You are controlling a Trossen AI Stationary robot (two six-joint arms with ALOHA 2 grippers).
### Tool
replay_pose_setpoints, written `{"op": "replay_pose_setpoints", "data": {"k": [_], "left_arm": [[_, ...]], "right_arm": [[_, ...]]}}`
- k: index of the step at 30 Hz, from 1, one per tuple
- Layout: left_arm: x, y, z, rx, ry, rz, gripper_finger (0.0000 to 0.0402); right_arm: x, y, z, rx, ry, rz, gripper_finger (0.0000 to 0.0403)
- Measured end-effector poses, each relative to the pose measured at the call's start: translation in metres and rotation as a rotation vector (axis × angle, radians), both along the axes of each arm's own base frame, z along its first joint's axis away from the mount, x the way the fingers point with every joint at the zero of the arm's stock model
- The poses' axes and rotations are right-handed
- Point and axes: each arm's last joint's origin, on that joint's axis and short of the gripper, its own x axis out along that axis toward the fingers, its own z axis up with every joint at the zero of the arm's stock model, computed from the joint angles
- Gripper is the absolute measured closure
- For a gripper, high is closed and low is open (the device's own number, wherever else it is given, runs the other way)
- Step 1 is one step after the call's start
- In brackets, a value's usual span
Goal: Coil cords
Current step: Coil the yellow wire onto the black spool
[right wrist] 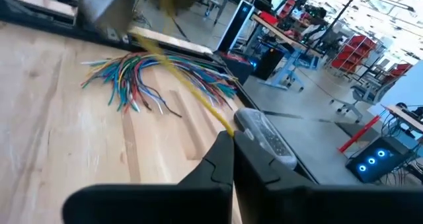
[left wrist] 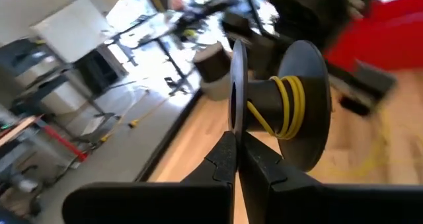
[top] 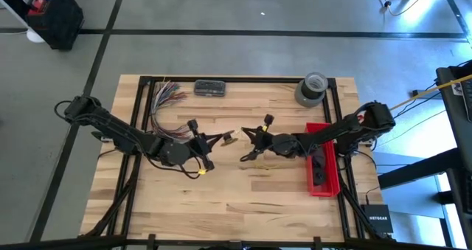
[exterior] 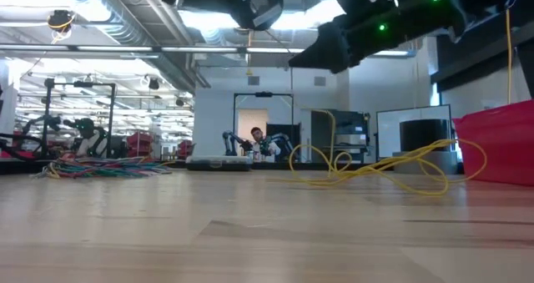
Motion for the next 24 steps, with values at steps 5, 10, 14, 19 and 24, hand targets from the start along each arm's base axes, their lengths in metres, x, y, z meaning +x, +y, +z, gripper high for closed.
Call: {"op": "replay_pose_setpoints", "data": {"k": [5, 10, 14, 19, 24], "left_arm": [[0.004, 0.000, -0.005, 0.021, 0.038, -0.029, 0.0402], [0.007, 0.004, -0.016, 0.046, 0.109, -0.017, 0.0402], [0.008, 0.010, -0.023, 0.047, 0.159, 0.007, 0.0402], [0.008, 0.014, -0.025, 0.048, 0.179, 0.021, 0.0402], [0.007, 0.016, -0.027, 0.044, 0.203, 0.035, 0.0402]], "right_arm": [[-0.002, -0.001, 0.001, -0.003, 0.026, 0.000, 0.0398], [-0.003, -0.001, -0.001, 0.002, 0.050, 0.001, 0.0400], [-0.003, -0.001, -0.002, 0.023, 0.050, -0.001, 0.0399], [-0.002, 0.000, -0.002, 0.122, 0.007, 0.018, 0.0399], [0.005, 0.003, 0.006, 0.240, -0.042, 0.086, 0.0399]]}}
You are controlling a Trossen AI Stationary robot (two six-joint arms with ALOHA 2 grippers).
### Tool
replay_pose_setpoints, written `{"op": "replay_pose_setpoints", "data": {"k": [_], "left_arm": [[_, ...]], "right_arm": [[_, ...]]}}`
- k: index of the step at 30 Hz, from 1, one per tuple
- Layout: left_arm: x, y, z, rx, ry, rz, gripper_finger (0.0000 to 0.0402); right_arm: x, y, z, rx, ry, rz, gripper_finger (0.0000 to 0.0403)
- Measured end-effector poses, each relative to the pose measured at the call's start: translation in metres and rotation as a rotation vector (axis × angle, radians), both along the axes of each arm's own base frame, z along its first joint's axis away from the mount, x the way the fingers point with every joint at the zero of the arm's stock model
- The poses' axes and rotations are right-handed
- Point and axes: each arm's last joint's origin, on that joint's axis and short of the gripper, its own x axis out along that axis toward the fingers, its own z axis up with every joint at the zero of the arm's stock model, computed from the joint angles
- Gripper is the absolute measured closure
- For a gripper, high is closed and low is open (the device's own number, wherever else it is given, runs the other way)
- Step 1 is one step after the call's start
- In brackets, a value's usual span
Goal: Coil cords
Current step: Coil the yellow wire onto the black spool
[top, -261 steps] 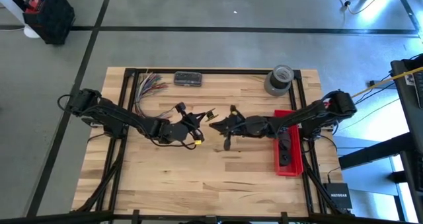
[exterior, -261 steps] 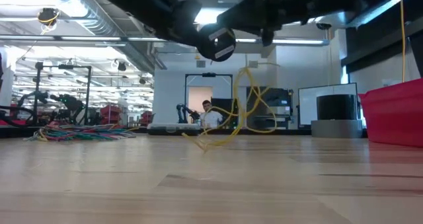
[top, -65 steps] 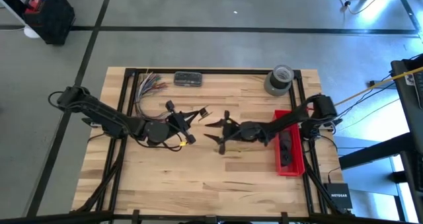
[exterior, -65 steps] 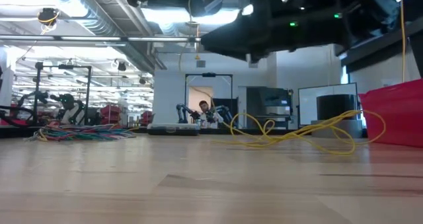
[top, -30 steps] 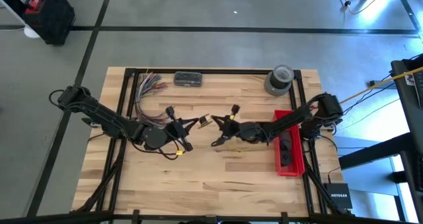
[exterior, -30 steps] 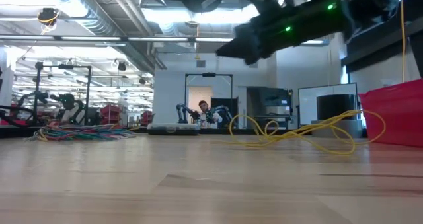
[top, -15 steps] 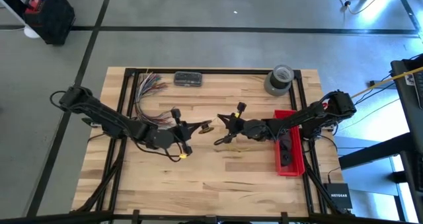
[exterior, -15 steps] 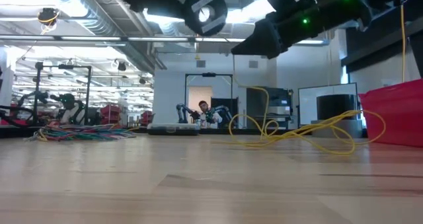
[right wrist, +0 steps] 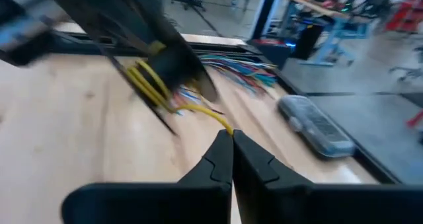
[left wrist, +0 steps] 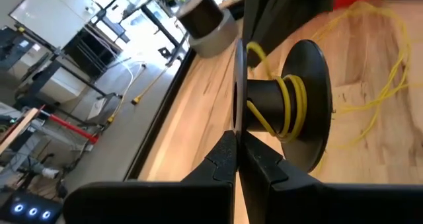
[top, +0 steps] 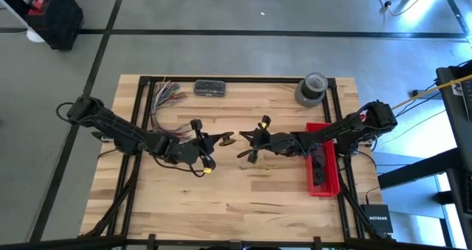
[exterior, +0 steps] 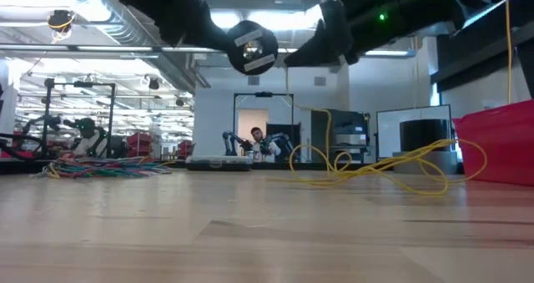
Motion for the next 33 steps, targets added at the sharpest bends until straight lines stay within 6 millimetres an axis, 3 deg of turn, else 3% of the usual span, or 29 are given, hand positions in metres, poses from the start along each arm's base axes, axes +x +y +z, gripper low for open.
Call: {"op": "replay_pose_setpoints", "data": {"k": [10, 33], "left_arm": [[-0.001, 0.013, -0.006, -0.043, 0.029, 0.076, 0.0402], [0.002, 0.027, -0.007, -0.105, -0.015, 0.147, 0.0402]], "right_arm": [[0.014, 0.005, 0.021, 0.062, 0.019, 0.082, 0.0398], [0.017, 0.003, 0.025, 0.114, -0.036, 0.091, 0.0397]]}}
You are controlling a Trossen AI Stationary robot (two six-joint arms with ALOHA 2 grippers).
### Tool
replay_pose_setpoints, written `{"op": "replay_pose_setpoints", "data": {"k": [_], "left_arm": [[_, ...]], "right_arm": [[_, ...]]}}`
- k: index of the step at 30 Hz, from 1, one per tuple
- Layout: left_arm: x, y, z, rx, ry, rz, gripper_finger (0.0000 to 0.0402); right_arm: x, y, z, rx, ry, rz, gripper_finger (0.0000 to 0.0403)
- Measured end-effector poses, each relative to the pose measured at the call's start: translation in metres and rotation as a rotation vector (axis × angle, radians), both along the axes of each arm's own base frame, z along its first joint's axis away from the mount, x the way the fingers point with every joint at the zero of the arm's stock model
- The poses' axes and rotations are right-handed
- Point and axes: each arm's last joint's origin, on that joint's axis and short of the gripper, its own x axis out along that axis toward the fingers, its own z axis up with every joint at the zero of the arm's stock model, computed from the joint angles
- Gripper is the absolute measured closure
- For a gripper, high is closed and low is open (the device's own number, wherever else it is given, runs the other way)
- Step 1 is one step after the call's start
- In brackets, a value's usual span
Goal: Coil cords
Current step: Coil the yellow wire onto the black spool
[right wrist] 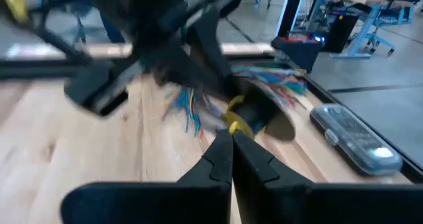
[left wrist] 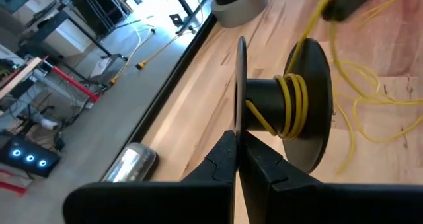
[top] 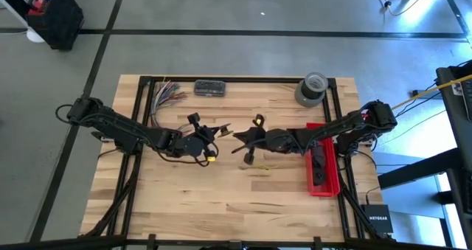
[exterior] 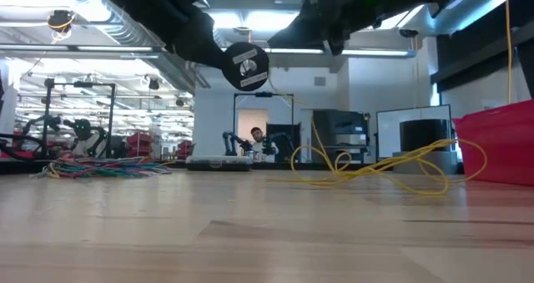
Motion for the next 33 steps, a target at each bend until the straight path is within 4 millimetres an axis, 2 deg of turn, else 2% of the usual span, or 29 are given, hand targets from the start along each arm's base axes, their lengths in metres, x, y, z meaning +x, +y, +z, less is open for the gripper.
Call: {"op": "replay_pose_setpoints", "data": {"k": [7, 15, 23, 28, 33], "left_arm": [[0.000, -0.001, 0.000, 0.008, 0.008, -0.007, 0.0402], [0.000, -0.001, -0.001, -0.002, 0.002, -0.001, 0.0402], [0.001, -0.004, -0.001, -0.021, -0.009, -0.025, 0.0402], [0.002, -0.003, 0.000, -0.033, -0.026, -0.025, 0.0402], [0.005, -0.002, 0.006, -0.066, -0.117, -0.004, 0.0402]], "right_arm": [[0.010, 0.001, -0.003, 0.032, -0.090, 0.058, 0.0397], [0.017, -0.001, -0.017, 0.027, -0.083, 0.037, 0.0397], [0.017, -0.001, -0.013, 0.042, -0.120, 0.042, 0.0391], [0.021, 0.002, -0.008, 0.059, -0.128, 0.091, 0.0324], [0.025, 0.005, -0.004, 0.029, -0.050, 0.197, 0.0247]]}}
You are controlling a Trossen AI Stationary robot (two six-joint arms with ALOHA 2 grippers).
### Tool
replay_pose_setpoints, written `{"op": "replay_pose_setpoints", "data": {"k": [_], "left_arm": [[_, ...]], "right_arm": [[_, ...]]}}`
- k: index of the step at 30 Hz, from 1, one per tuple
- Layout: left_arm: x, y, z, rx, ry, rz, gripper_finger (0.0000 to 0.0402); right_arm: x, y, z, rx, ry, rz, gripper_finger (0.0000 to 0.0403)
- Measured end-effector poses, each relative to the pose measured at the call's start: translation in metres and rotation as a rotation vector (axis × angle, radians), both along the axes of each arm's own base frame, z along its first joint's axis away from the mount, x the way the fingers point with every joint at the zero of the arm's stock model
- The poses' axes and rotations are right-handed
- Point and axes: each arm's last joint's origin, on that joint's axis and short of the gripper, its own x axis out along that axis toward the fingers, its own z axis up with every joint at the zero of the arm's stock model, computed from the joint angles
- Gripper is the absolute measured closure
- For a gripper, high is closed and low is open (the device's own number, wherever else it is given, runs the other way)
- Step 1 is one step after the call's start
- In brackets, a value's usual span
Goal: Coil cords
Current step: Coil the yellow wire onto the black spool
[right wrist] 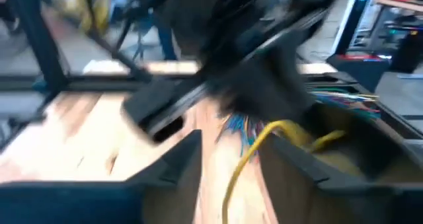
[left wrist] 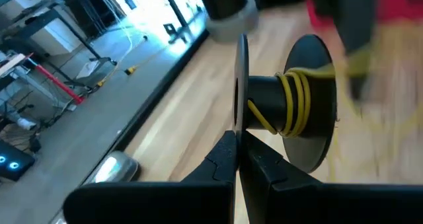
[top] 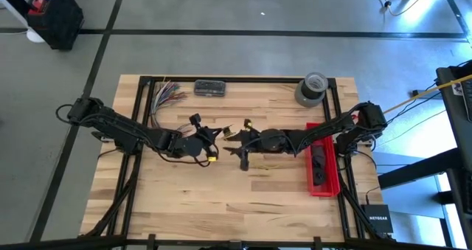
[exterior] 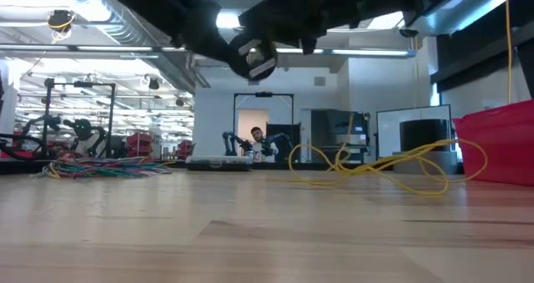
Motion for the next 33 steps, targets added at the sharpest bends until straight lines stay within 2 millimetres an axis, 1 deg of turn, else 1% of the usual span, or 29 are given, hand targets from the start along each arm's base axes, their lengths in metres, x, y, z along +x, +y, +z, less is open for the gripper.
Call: {"op": "replay_pose_setpoints", "data": {"k": [2, 4, 8, 10, 14, 16, 18, 20, 22, 26, 30, 33], "left_arm": [[0.001, 0.003, 0.002, -0.023, -0.049, 0.043, 0.0402], [0.001, 0.004, 0.002, -0.048, -0.077, 0.070, 0.0402], [0.001, 0.007, 0.003, -0.077, -0.119, 0.108, 0.0402], [0.001, 0.007, 0.003, -0.075, -0.130, 0.131, 0.0402], [0.001, 0.008, 0.003, -0.080, -0.139, 0.140, 0.0402], [0.001, 0.008, 0.003, -0.081, -0.141, 0.141, 0.0402], [0.001, 0.009, 0.003, -0.081, -0.142, 0.145, 0.0402], [0.001, 0.009, 0.003, -0.080, -0.141, 0.147, 0.0402], [0.001, 0.009, 0.003, -0.078, -0.140, 0.147, 0.0402], [0.001, 0.009, 0.003, -0.070, -0.133, 0.142, 0.0402], [0.001, 0.009, 0.003, -0.059, -0.122, 0.137, 0.0402], [0.001, 0.009, 0.004, -0.053, -0.118, 0.135, 0.0402]], "right_arm": [[-0.002, 0.000, 0.000, -0.048, 0.059, 0.010, 0.0229], [-0.004, 0.000, 0.004, -0.080, 0.097, 0.017, 0.0216], [-0.013, 0.000, 0.014, -0.092, 0.169, 0.023, 0.0209], [-0.022, 0.003, 0.018, -0.104, 0.225, 0.036, 0.0208], [-0.046, 0.016, 0.030, -0.128, 0.324, 0.091, 0.0208], [-0.059, 0.024, 0.031, -0.144, 0.397, 0.126, 0.0208], [-0.070, 0.032, 0.024, -0.154, 0.452, 0.155, 0.0208], [-0.079, 0.038, 0.010, -0.166, 0.479, 0.158, 0.0208], [-0.086, 0.040, -0.007, -0.179, 0.456, 0.138, 0.0208], [-0.092, 0.030, -0.032, -0.158, 0.274, 0.036, 0.0208], [-0.099, 0.016, -0.042, -0.103, 0.106, -0.013, 0.0208], [-0.105, 0.005, -0.053, -0.086, 0.073, -0.049, 0.0208]]}}
